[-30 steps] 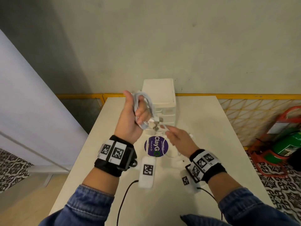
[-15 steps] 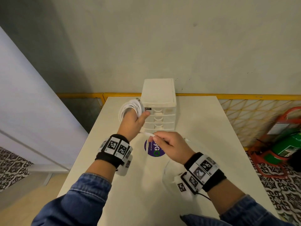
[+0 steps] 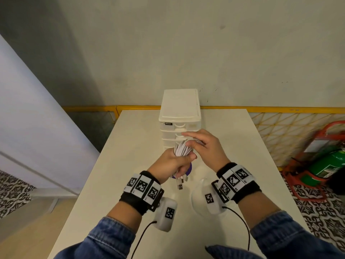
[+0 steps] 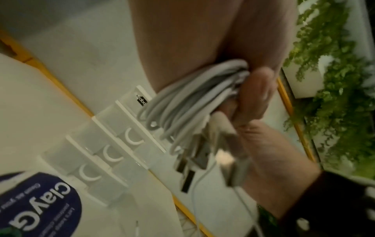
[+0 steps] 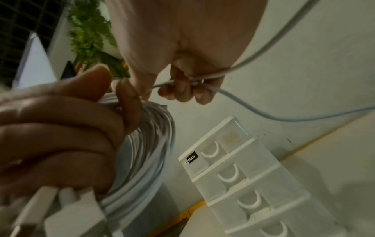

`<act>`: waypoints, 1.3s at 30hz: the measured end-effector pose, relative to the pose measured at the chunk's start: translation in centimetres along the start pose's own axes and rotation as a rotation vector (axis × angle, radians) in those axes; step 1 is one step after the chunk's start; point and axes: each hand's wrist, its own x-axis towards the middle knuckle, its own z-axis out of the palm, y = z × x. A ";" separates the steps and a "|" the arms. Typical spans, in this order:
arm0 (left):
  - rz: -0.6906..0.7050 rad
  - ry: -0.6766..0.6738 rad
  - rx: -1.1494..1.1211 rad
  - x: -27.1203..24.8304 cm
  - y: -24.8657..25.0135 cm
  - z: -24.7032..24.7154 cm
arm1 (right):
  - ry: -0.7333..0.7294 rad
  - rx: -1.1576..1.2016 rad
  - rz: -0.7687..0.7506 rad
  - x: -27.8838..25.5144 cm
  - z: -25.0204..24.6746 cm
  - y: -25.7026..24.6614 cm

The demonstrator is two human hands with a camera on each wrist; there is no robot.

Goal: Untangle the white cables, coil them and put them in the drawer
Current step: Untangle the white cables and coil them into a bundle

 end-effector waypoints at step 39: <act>0.267 0.608 -0.357 0.0 1.5 -5.4 | -0.437 -0.454 0.091 -4.2 3.5 1.4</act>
